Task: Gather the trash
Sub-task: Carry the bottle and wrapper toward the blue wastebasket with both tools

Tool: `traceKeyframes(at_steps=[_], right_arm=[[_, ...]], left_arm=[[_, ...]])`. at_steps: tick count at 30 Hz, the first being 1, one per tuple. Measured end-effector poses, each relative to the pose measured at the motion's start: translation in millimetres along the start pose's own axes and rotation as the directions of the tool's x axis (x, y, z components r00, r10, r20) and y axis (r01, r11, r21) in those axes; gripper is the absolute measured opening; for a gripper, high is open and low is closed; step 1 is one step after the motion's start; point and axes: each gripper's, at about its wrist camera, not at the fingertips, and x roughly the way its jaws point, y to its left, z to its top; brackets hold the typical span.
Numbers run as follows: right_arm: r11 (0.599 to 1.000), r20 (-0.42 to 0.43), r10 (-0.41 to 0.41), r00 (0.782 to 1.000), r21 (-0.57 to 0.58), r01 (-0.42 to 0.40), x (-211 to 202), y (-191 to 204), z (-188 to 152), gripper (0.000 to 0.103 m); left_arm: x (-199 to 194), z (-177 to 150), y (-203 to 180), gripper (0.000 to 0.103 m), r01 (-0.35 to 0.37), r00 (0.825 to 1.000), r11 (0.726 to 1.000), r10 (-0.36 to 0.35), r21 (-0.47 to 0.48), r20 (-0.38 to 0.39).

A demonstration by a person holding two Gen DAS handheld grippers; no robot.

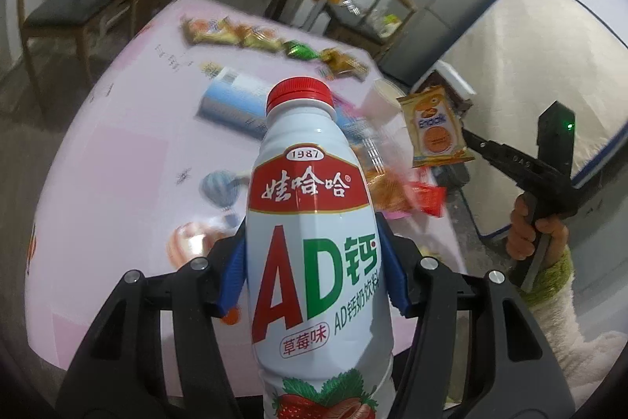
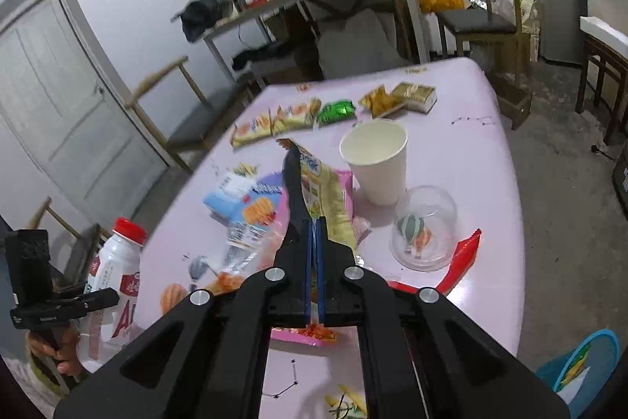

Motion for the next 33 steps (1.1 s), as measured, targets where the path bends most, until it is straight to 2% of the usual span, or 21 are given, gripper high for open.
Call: traceKeyframes(at_steps=[6, 9, 11, 14, 17, 20, 23, 25, 27, 30, 33], right_arm=[[0.997, 0.126, 0.031, 0.991, 0.067, -0.040, -62, -20, -19, 0.002], [0.992, 0.197, 0.015, 0.980, 0.124, -0.040, -102, -41, -37, 0.002], [0.985, 0.243, -0.024, 0.970, 0.173, -0.019, -132, -60, -53, 0.002], [0.965, 0.293, -0.111, 0.950, 0.260, 0.032, -174, -94, -84, 0.002], [0.926, 0.309, -0.222, 0.925, 0.363, 0.101, -212, -133, -121, 0.002], [0.853, 0.291, -0.316, 0.903, 0.504, 0.136, -241, -183, -165, 0.002], [0.760, 0.247, -0.401, 0.882, 0.627, 0.170, -257, -232, -210, 0.002], [0.695, 0.218, -0.434, 0.874, 0.698, 0.171, -260, -265, -238, 0.002], [0.624, 0.180, -0.464, 0.867, 0.761, 0.176, -259, -299, -267, 0.002], [0.537, 0.144, -0.468, 0.872, 0.830, 0.151, -248, -343, -299, 0.002], [0.461, 0.112, -0.470, 0.875, 0.877, 0.135, -236, -382, -325, 0.002]], left_arm=[[9, 16, -57, 0.055, 0.090, 0.996, 0.990, -0.088, 0.105, -0.019], [28, 24, -103, 0.055, 0.155, 0.987, 0.972, -0.145, 0.177, -0.068], [44, 27, -135, 0.055, 0.194, 0.979, 0.956, -0.175, 0.221, -0.106], [77, 28, -195, 0.055, 0.278, 0.954, 0.918, -0.229, 0.284, -0.194], [123, 24, -261, 0.055, 0.358, 0.913, 0.880, -0.261, 0.313, -0.312], [177, 10, -330, 0.055, 0.410, 0.871, 0.840, -0.246, 0.355, -0.425], [238, -17, -391, 0.055, 0.436, 0.825, 0.815, -0.192, 0.382, -0.531], [283, -42, -429, 0.055, 0.425, 0.808, 0.801, -0.125, 0.422, -0.576], [318, -66, -455, 0.055, 0.429, 0.792, 0.785, -0.089, 0.447, -0.604], [372, -106, -485, 0.055, 0.430, 0.757, 0.785, -0.042, 0.447, -0.653], [410, -131, -505, 0.055, 0.423, 0.746, 0.784, -0.017, 0.454, -0.665]])
